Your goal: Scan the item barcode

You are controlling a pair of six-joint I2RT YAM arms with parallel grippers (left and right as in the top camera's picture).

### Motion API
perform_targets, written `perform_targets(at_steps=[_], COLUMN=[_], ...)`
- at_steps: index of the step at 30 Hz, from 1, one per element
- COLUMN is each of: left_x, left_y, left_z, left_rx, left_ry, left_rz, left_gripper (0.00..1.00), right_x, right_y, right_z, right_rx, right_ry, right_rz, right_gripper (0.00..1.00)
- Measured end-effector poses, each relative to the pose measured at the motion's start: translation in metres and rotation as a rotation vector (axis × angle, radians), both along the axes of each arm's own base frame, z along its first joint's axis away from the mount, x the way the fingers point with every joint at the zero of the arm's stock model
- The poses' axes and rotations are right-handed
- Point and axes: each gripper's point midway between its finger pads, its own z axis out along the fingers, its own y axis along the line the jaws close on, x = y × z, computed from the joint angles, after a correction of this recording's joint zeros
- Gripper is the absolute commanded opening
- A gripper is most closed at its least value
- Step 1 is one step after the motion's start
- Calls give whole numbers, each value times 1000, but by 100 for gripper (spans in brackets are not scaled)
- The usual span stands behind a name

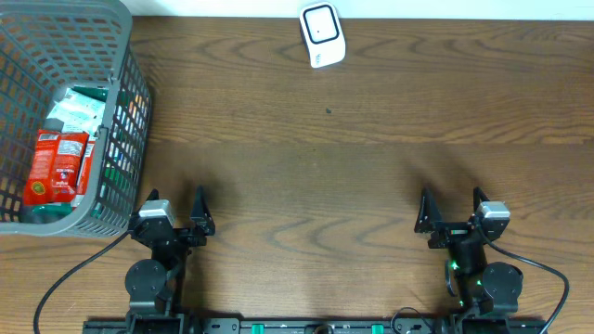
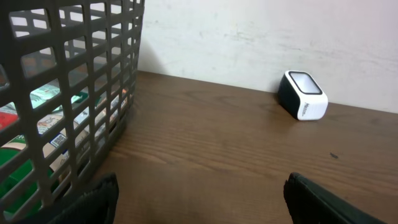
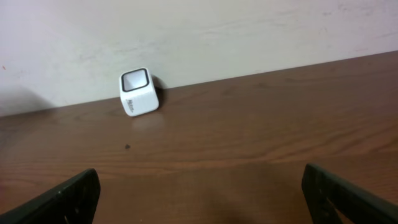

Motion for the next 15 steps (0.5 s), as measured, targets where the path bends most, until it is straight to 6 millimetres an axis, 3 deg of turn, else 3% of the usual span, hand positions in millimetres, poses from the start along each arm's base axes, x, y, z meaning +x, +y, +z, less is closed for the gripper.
perform_targets(at_steps=[15], left_x=[1], left_y=[0], left_z=[-4], left_rx=[0], left_ry=[16], left_rz=[0], left_gripper=[86], right_x=[1], right_y=[0], right_z=[-3], right_rx=[0], right_ry=[12], right_rz=[0], right_gripper=[99])
